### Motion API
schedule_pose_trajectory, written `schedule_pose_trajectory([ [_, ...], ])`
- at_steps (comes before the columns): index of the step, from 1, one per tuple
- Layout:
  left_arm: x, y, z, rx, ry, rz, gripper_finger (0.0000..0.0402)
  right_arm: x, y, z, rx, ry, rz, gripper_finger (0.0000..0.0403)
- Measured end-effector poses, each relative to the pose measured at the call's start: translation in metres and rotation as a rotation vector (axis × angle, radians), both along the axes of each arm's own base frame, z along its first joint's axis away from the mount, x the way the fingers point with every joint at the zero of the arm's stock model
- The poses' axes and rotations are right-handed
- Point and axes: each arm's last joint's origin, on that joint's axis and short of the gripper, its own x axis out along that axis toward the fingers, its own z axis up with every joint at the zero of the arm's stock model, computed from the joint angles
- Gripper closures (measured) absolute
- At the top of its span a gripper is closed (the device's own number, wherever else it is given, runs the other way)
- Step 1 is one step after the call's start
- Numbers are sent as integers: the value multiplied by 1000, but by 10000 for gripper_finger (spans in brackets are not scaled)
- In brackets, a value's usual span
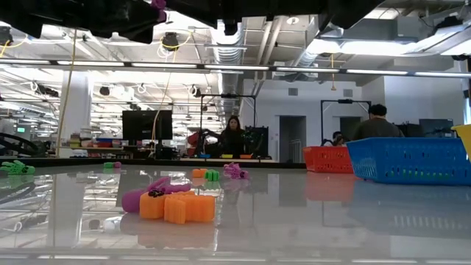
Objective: Sort Halloween decoration
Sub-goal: Put the violet skeleton toy into the red basket
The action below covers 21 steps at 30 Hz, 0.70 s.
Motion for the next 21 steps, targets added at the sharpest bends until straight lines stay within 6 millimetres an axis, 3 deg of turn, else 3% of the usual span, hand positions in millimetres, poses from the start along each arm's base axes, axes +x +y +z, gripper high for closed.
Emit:
schedule_pose_trajectory([
  [10,0,2,1,-25,-9,75,397,0,-2,0,-5,4,10,222],
  [21,0,2,3,-38,-27,75,397,1,-2,-1,-11,7,9,283],
])
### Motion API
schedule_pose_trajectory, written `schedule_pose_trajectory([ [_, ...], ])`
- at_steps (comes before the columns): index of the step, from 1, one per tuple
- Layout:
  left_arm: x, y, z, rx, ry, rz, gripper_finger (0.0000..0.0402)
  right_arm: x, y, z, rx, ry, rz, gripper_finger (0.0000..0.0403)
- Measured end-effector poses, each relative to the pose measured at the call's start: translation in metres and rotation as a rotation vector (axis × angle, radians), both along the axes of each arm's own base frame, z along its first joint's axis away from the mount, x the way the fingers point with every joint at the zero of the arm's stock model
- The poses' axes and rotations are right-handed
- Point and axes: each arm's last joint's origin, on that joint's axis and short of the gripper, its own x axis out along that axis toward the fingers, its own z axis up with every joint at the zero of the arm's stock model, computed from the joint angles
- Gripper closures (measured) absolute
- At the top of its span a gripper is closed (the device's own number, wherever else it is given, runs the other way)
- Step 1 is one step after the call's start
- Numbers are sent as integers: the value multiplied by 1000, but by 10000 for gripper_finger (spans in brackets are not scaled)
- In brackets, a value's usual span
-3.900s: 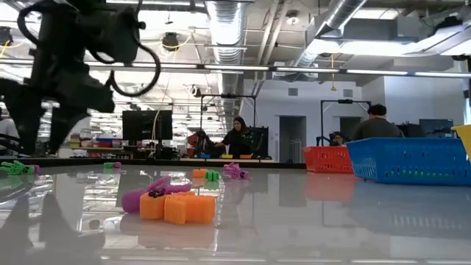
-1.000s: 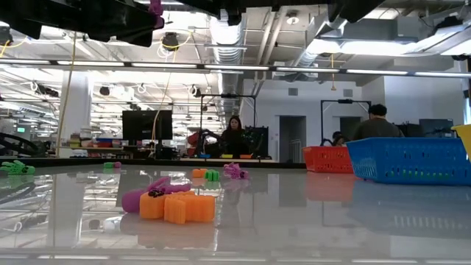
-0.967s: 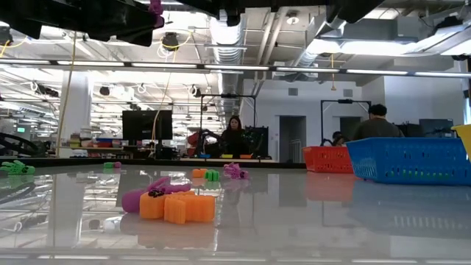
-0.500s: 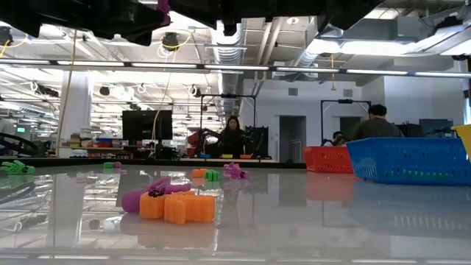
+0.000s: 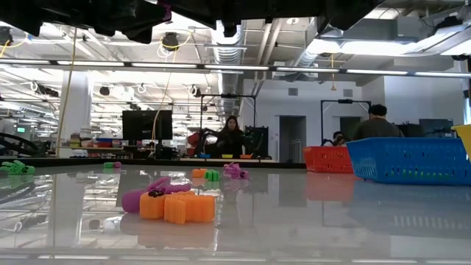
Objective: Sort Halloween decoration
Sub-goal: Put the violet skeleton toy into the red basket
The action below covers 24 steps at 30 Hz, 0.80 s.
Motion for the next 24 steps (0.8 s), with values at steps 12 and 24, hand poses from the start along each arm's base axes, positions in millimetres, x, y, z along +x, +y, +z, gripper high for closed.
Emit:
schedule_pose_trajectory([
  [12,0,0,-1,-22,10,-14,355,0,0,0,-2,0,0,322],
  [24,-2,1,-8,-27,96,21,259,-4,5,-4,-20,109,7,337],
])
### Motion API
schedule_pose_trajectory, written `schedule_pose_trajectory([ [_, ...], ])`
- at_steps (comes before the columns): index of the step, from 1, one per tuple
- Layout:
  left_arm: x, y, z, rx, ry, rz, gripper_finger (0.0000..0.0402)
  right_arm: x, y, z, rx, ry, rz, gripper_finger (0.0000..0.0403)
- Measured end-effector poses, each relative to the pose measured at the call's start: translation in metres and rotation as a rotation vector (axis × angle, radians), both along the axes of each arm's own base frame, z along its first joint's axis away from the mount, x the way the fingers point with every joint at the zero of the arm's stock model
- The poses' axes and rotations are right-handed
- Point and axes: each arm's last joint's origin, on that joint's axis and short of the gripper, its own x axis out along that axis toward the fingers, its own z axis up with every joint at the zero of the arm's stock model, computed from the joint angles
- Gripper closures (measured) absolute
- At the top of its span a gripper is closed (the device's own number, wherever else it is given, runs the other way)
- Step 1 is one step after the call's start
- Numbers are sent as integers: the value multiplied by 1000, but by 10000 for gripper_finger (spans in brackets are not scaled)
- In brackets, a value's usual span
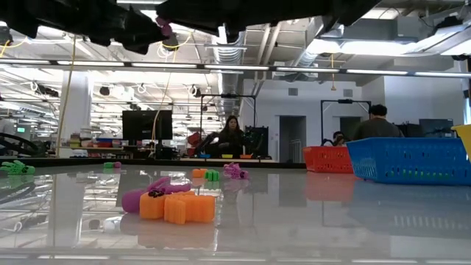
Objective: Sort Halloween decoration
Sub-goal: Put the violet skeleton toy into the red basket
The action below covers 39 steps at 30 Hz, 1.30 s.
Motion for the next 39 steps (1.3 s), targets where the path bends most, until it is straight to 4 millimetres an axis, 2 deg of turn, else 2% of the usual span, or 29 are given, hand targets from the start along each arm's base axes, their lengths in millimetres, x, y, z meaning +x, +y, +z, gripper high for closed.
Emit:
schedule_pose_trajectory([
  [4,-7,2,-2,-2,65,4,255,-15,5,11,-9,108,-57,338],
  [8,-16,4,-1,-29,108,12,255,-44,9,20,34,330,-99,338],
  [15,-26,8,4,-83,115,70,255,-108,13,27,258,708,-222,339],
  [18,-28,9,4,-92,123,72,255,-133,17,27,405,859,-262,339],
  [20,-28,9,4,-95,123,73,255,-143,21,28,449,890,-311,339],
  [24,-28,9,4,-94,112,91,255,-157,17,29,384,819,-520,339],
  [26,-27,9,5,-100,106,101,255,-159,5,29,326,813,-610,339],
  [29,-27,9,6,-111,99,102,255,-159,-22,26,265,857,-744,339],
  [35,-27,9,6,-97,96,100,255,-155,-106,19,209,991,-957,339],
  [39,-28,10,3,-84,130,102,255,-160,-164,5,309,1079,-980,338],
])
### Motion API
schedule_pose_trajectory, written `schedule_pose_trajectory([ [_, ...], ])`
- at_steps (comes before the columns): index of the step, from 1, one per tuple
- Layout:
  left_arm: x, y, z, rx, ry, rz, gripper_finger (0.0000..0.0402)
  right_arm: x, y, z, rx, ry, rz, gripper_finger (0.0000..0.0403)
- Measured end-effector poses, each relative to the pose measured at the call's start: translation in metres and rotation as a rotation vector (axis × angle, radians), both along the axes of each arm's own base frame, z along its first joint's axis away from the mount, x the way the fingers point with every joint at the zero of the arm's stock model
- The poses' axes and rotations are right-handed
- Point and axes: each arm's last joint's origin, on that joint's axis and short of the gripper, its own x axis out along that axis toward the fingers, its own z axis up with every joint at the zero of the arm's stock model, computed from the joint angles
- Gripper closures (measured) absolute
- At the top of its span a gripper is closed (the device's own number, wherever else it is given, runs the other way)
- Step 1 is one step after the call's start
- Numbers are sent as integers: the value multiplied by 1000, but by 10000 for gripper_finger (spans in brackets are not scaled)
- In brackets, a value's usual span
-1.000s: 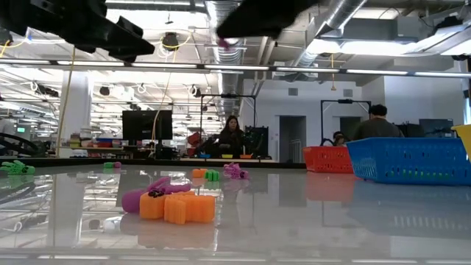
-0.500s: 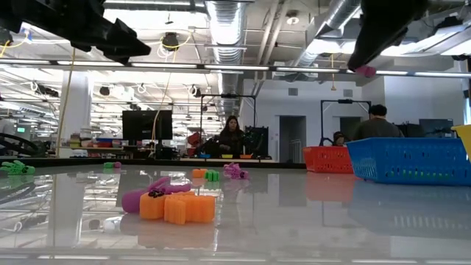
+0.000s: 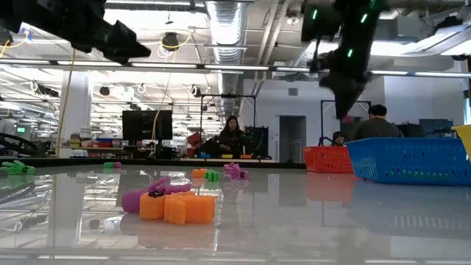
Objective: Sort Halloween decoration
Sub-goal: Put the violet skeleton toy into the red basket
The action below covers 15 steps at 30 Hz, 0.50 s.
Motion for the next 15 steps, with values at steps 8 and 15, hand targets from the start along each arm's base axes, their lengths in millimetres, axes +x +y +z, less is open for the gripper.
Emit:
schedule_pose_trajectory([
  [8,-1,0,-5,33,53,-5,255,-16,-60,-19,149,-19,-111,294],
  [15,-2,0,-6,31,60,-4,255,-16,-74,-16,114,-87,-138,234],
])
